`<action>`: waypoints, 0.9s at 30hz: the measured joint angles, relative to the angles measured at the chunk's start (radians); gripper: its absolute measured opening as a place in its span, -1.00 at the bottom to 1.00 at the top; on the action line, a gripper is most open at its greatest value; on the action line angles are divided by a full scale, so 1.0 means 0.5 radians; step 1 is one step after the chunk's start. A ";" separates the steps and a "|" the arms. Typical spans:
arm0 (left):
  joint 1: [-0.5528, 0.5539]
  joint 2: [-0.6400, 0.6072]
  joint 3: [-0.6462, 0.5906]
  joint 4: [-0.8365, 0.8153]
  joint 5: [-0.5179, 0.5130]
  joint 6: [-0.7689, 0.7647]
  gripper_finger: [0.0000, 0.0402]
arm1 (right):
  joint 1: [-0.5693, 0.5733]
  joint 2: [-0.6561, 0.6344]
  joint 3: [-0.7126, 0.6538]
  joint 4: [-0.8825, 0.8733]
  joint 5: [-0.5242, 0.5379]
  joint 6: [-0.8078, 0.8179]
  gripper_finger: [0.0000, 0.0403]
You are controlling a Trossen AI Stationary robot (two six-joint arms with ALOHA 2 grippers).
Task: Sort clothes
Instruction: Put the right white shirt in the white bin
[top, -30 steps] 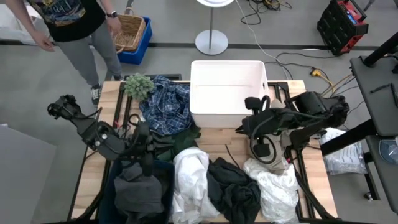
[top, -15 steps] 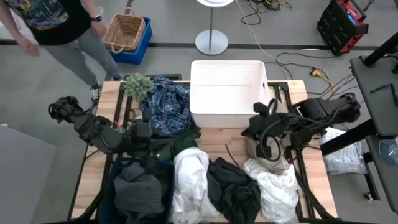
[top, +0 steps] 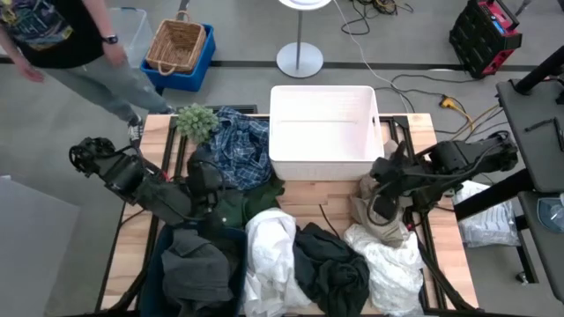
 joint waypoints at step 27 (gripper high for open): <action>0.007 -0.005 -0.077 -0.316 0.003 -0.397 -1.00 | 0.018 0.038 -0.849 1.164 -0.450 -0.229 -0.94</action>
